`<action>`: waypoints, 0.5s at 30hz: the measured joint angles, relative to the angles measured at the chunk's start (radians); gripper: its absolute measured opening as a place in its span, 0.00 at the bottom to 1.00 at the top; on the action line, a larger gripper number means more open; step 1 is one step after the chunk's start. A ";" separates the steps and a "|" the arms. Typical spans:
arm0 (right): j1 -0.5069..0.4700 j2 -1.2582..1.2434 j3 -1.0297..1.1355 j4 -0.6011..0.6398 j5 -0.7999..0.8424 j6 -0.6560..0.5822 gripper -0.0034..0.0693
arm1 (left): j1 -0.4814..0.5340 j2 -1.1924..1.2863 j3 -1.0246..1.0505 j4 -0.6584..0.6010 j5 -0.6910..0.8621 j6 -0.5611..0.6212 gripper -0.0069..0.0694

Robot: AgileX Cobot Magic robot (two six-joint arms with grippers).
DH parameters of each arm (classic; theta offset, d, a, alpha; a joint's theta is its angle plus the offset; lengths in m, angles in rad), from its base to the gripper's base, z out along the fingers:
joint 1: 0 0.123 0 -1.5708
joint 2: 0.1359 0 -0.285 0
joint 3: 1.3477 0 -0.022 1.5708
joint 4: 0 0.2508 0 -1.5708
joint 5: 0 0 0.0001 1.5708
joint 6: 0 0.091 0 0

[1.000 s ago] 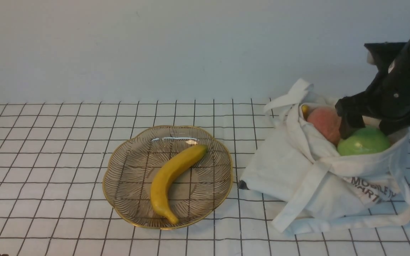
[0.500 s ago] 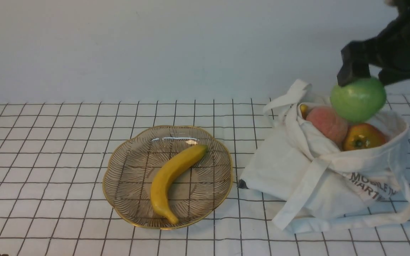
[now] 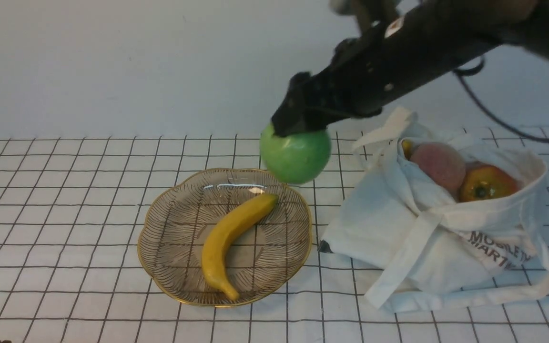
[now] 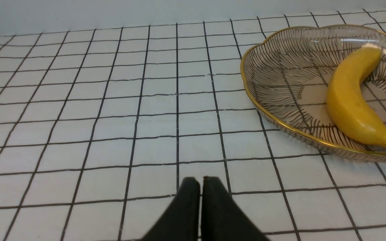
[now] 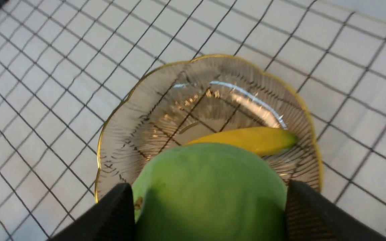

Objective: Take the fruit out of the bag on the white checkered tablecloth and place them on the plate.
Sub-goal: 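Move the fruit from the bag and place it onto the plate with the right gripper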

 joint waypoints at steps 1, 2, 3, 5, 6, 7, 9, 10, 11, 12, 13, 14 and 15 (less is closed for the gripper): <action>0.021 0.034 0.000 -0.012 -0.016 0.000 0.77 | 0.000 0.000 0.000 0.000 0.000 0.000 0.08; 0.036 0.059 0.000 -0.021 -0.029 0.000 0.77 | 0.000 0.000 0.000 0.000 0.000 0.000 0.08; 0.046 0.078 0.000 -0.027 -0.038 0.000 0.77 | 0.000 0.000 0.000 0.000 0.000 0.000 0.08; 0.072 0.135 0.000 -0.042 -0.072 0.000 0.77 | 0.000 0.000 0.000 0.000 0.000 0.000 0.08; 0.077 0.155 0.000 -0.045 -0.083 0.000 0.77 | 0.000 0.000 0.000 0.000 0.000 0.000 0.08; 0.083 0.177 0.000 -0.046 -0.096 0.000 0.76 | 0.000 0.000 0.000 0.000 0.000 0.000 0.08; 0.088 0.208 0.000 -0.049 -0.112 0.000 0.76 | 0.000 0.000 0.000 0.000 0.000 0.000 0.08; 0.089 0.221 0.000 -0.051 -0.114 0.000 0.76 | 0.000 0.000 0.000 0.000 0.000 0.000 0.08; 0.089 0.229 0.000 -0.057 -0.117 0.000 0.76 | 0.000 0.000 0.000 0.000 0.000 0.000 0.08; 0.089 0.234 0.000 -0.061 -0.118 0.000 0.76 | 0.000 0.000 0.000 0.000 0.000 0.000 0.08; 0.089 0.235 0.000 -0.061 -0.118 0.000 0.76 | 0.000 0.000 0.000 0.000 0.000 0.000 0.08; 0.089 0.236 0.000 -0.064 -0.117 0.000 0.79 | 0.000 0.000 0.000 0.000 0.000 0.000 0.08; 0.089 0.236 -0.002 -0.064 -0.116 0.001 0.80 | 0.000 0.000 0.000 0.000 0.000 0.000 0.08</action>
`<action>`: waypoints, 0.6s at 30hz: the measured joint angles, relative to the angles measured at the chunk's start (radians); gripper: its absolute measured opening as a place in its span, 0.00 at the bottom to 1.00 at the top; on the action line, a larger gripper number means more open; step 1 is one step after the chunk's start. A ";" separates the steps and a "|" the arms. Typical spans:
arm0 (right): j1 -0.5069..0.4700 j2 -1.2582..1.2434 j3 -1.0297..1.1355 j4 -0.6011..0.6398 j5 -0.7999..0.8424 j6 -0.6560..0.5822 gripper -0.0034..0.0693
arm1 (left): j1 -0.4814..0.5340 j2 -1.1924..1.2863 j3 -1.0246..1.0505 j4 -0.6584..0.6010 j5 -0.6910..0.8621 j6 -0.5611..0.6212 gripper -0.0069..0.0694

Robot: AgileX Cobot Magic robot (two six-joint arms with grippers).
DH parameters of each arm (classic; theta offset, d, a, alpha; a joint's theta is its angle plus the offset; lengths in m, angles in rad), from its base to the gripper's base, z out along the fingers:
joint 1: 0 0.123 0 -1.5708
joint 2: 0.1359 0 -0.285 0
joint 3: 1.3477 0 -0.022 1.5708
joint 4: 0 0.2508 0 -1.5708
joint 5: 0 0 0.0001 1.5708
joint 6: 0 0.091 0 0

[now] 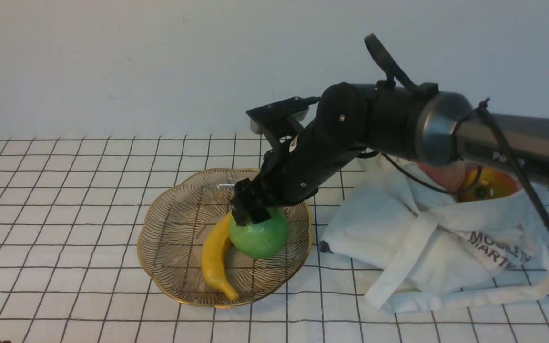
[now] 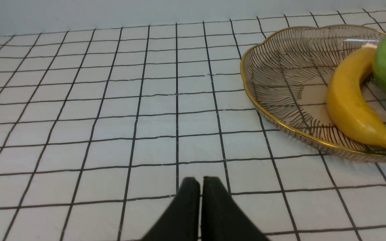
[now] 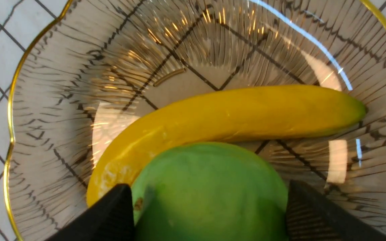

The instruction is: Take the fruit out of the bag on the white checkered tablecloth and place them on the plate.

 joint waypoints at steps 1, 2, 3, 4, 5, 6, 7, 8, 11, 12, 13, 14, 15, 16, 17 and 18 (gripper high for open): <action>0.000 0.000 -0.006 0.000 0.006 0.005 0.84 | 0.000 0.000 0.000 0.000 0.000 0.000 0.08; 0.000 0.000 -0.010 0.000 0.009 0.008 0.85 | 0.000 0.000 0.000 0.000 0.000 0.000 0.08; 0.000 0.000 -0.021 -0.004 0.026 0.017 0.91 | 0.000 0.000 0.000 0.000 0.000 0.000 0.08; 0.000 0.000 -0.031 -0.010 0.042 0.025 0.94 | 0.000 0.000 0.000 0.000 0.000 0.000 0.08; 0.000 0.000 -0.043 -0.023 0.060 0.035 0.96 | 0.000 0.000 0.000 0.000 0.000 0.000 0.08; 0.000 0.000 -0.060 -0.040 0.086 0.048 0.98 | 0.000 0.000 0.000 0.000 0.000 0.000 0.08; 0.000 0.000 -0.080 -0.059 0.111 0.064 0.98 | 0.000 0.000 0.000 0.000 0.000 0.000 0.08; 0.000 0.000 -0.100 -0.076 0.139 0.085 0.99 | 0.000 0.000 0.000 0.000 0.000 0.000 0.08; 0.000 -0.011 -0.206 -0.177 0.317 0.205 0.94 | 0.000 0.000 0.000 0.000 0.000 0.000 0.08; 0.000 -0.020 -0.242 -0.216 0.373 0.232 0.90 | 0.000 0.000 0.000 0.000 0.000 0.000 0.08; 0.000 -0.025 -0.255 -0.224 0.383 0.237 0.89 | 0.000 0.000 0.000 0.000 0.000 0.000 0.08; 0.000 -0.039 -0.288 -0.266 0.420 0.260 0.83 | 0.000 0.000 0.000 0.000 0.000 0.000 0.08; 0.000 -0.058 -0.315 -0.308 0.438 0.281 0.77 | 0.000 0.000 0.000 0.000 0.000 0.000 0.08; 0.000 -0.086 -0.330 -0.348 0.445 0.300 0.69 | 0.000 0.000 0.000 0.000 0.000 0.000 0.08; 0.000 -0.119 -0.339 -0.384 0.450 0.315 0.60 | 0.000 0.000 0.000 0.000 0.000 0.000 0.08; 0.000 -0.158 -0.343 -0.416 0.455 0.332 0.50 | 0.000 0.000 0.000 0.000 0.000 0.000 0.08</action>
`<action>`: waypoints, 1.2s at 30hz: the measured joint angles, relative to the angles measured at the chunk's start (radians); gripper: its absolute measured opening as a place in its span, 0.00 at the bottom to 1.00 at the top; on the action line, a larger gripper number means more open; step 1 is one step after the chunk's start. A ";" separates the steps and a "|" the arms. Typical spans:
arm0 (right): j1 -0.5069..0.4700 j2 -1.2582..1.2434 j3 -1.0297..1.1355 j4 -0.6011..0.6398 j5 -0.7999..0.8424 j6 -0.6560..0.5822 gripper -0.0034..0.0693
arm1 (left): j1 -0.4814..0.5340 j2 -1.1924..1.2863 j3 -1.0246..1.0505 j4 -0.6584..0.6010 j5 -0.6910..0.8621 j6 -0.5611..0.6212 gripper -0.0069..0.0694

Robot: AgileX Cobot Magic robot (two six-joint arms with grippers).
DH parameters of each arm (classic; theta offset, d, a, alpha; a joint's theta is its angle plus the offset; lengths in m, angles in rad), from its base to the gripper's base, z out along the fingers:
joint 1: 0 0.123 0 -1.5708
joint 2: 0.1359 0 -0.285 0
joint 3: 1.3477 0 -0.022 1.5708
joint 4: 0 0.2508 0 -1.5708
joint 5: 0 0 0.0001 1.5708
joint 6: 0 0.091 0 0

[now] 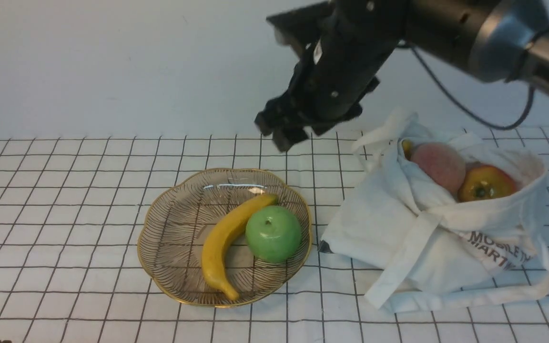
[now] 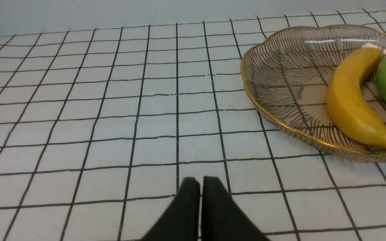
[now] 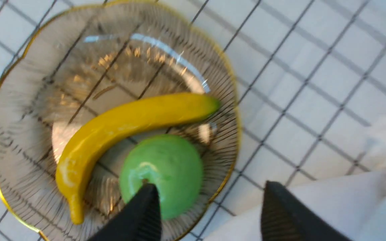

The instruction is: Take the fruit out of the bag on the white checkered tablecloth and place them on the plate.

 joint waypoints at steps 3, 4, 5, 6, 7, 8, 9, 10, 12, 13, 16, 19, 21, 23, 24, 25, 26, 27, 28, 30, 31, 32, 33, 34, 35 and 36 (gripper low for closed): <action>0.000 -0.115 -0.004 -0.061 0.013 0.032 0.22 | 0.000 0.000 0.000 0.000 0.000 0.000 0.08; 0.000 -0.165 -0.004 -0.079 0.017 0.045 0.14 | 0.000 0.000 0.000 0.000 0.000 0.000 0.08; 0.000 -0.236 -0.004 -0.101 0.020 0.059 0.09 | 0.000 0.000 0.000 0.000 0.000 0.000 0.08; 0.000 -0.268 -0.004 -0.109 0.021 0.068 0.07 | 0.000 0.000 0.000 0.000 0.000 0.000 0.08; 0.000 -0.279 -0.003 -0.112 0.021 0.068 0.06 | 0.000 0.000 0.000 0.000 0.000 0.000 0.08; 0.000 -0.359 0.009 -0.128 0.022 0.084 0.04 | 0.000 0.000 0.000 0.000 0.000 0.000 0.08; 0.000 -0.432 0.031 -0.140 0.022 0.093 0.03 | 0.000 0.000 0.000 0.000 0.000 0.000 0.08; 0.000 -0.483 0.051 -0.150 0.023 0.101 0.03 | 0.000 0.000 0.000 0.000 0.000 0.000 0.08; 0.000 -0.576 0.097 -0.165 0.026 0.117 0.03 | 0.000 0.000 0.000 0.000 0.000 0.000 0.08; 0.000 -0.684 0.155 -0.182 0.028 0.139 0.03 | 0.000 0.000 0.000 0.000 0.000 0.000 0.08; 0.000 -0.862 0.314 -0.221 0.030 0.187 0.03 | 0.000 0.000 0.000 0.000 0.000 0.000 0.08; 0.000 -1.077 0.523 -0.248 0.002 0.226 0.03 | 0.000 0.000 0.000 0.000 0.000 0.000 0.08; 0.000 -1.223 0.691 -0.256 -0.075 0.239 0.03 | 0.000 0.000 0.000 0.000 0.000 0.000 0.08; 0.000 -1.327 0.811 -0.261 -0.142 0.260 0.03 | 0.000 0.000 0.000 0.000 0.000 0.000 0.08; 0.000 -1.446 0.944 -0.272 -0.229 0.305 0.03 | 0.000 0.000 0.000 0.000 0.000 0.000 0.08; 0.000 -1.505 1.022 -0.283 -0.274 0.334 0.03 | 0.000 0.000 0.000 0.000 0.000 0.000 0.08; 0.000 -1.592 1.094 -0.302 -0.344 0.384 0.03 | 0.000 0.000 0.000 0.000 0.000 0.000 0.08; 0.000 -1.634 1.145 -0.318 -0.378 0.411 0.03 | 0.000 0.000 0.000 0.000 0.000 0.000 0.08; 0.000 -1.700 1.201 -0.339 -0.433 0.457 0.03 | 0.000 0.000 0.000 0.000 0.000 0.000 0.08; 0.000 -1.823 1.302 -0.396 -0.536 0.541 0.03 | 0.000 0.000 0.000 0.000 0.000 0.000 0.08; 0.000 -1.833 1.302 -0.396 -0.544 0.547 0.03 | 0.000 0.000 0.000 0.000 0.000 0.000 0.08; 0.000 -1.892 1.359 -0.434 -0.594 0.582 0.03 | 0.000 0.000 0.000 0.000 0.000 0.000 0.08; 0.000 -1.921 1.394 -0.468 -0.635 0.603 0.03 | 0.000 0.000 0.000 0.000 0.000 0.000 0.08; 0.000 -1.931 1.417 -0.485 -0.659 0.614 0.03 | 0.000 0.000 0.000 0.000 0.000 0.000 0.08; 0.000 -1.932 1.431 -0.494 -0.679 0.621 0.03 | 0.000 0.000 0.000 0.000 0.000 0.000 0.08; 0.000 -1.932 1.443 -0.500 -0.688 0.624 0.03 | 0.000 0.000 0.000 0.000 0.000 0.000 0.08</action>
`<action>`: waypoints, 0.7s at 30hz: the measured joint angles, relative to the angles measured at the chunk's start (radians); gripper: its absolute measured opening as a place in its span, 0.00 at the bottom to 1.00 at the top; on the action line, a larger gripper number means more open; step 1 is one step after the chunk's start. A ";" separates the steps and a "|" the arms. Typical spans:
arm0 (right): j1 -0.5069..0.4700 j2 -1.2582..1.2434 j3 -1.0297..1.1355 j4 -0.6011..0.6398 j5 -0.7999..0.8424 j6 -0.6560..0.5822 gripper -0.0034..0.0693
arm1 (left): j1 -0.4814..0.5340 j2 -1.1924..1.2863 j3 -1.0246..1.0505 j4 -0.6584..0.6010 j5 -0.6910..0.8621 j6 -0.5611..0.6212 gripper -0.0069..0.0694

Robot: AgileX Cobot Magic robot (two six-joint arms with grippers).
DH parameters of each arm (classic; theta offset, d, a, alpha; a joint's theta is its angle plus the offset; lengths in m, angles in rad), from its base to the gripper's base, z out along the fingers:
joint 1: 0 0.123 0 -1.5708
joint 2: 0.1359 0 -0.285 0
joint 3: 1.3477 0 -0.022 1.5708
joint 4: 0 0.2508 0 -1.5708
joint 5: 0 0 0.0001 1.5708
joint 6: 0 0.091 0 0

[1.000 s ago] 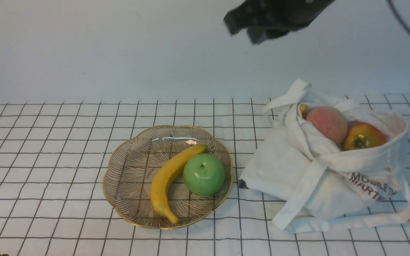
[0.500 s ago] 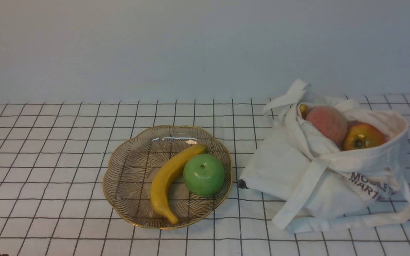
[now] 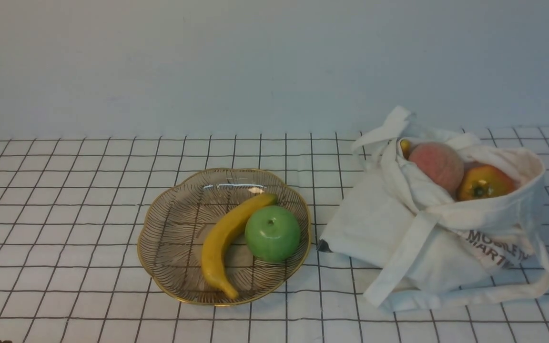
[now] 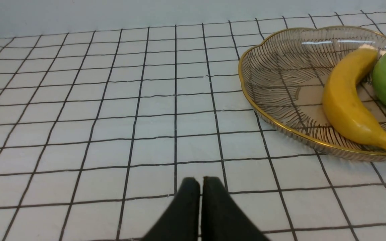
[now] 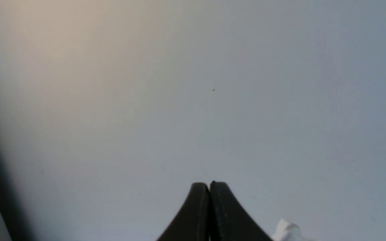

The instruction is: Take the fruit out of the bag on the white checkered tablecloth and place them on the plate.

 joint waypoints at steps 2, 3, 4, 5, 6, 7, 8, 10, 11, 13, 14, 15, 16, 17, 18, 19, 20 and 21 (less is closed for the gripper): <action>0.000 0.000 0.020 -0.004 -0.013 0.001 0.03 | 0.000 0.000 0.000 0.000 0.000 0.000 0.08; 0.000 0.000 0.027 -0.005 -0.016 0.003 0.03 | 0.000 0.000 0.000 0.000 0.000 0.000 0.08; 0.000 0.000 0.033 -0.006 -0.017 0.004 0.03 | 0.000 0.000 0.000 0.000 0.000 0.000 0.08; 0.000 0.000 0.039 -0.012 -0.017 0.004 0.03 | 0.000 0.000 0.000 0.000 0.000 0.000 0.08; 0.000 0.000 0.042 -0.016 -0.017 0.004 0.03 | 0.000 0.000 0.000 0.000 0.000 0.000 0.08; 0.000 0.000 0.044 -0.019 -0.017 0.004 0.03 | 0.000 0.000 0.000 0.000 0.000 0.000 0.08; 0.000 0.000 0.045 -0.027 -0.017 0.004 0.03 | 0.000 0.000 0.000 0.000 0.000 0.000 0.08; 0.000 0.000 0.046 -0.043 -0.018 0.004 0.03 | 0.000 0.000 0.000 0.000 0.000 0.000 0.08; 0.000 0.000 0.046 -0.054 -0.023 0.004 0.03 | 0.000 0.000 0.000 0.000 0.000 0.000 0.08; 0.000 0.000 0.046 -0.054 -0.034 0.004 0.03 | 0.000 0.000 0.000 0.000 0.000 0.000 0.08; 0.000 0.000 0.046 -0.054 -0.043 0.003 0.03 | 0.000 0.000 0.000 0.000 0.000 0.000 0.08; 0.000 0.000 0.046 -0.054 -0.047 0.002 0.03 | 0.000 0.000 0.000 0.000 0.000 0.000 0.08; 0.000 0.000 0.048 -0.044 -0.070 -0.026 0.03 | 0.000 0.000 0.000 0.000 0.000 0.000 0.08; 0.000 0.000 0.048 -0.029 -0.075 -0.052 0.03 | 0.000 0.000 0.000 0.000 0.000 0.000 0.08; 0.000 0.000 0.048 -0.012 -0.085 -0.078 0.03 | 0.000 0.000 0.000 0.000 0.000 0.000 0.08; 0.000 0.000 0.050 0.029 -0.096 -0.121 0.03 | 0.000 0.000 0.000 0.000 0.000 0.000 0.08; 0.000 0.000 0.052 0.093 -0.119 -0.222 0.03 | 0.000 0.000 0.000 0.000 0.000 0.000 0.08; 0.000 0.000 0.055 0.155 -0.129 -0.288 0.03 | 0.000 0.000 0.000 0.000 0.000 0.000 0.08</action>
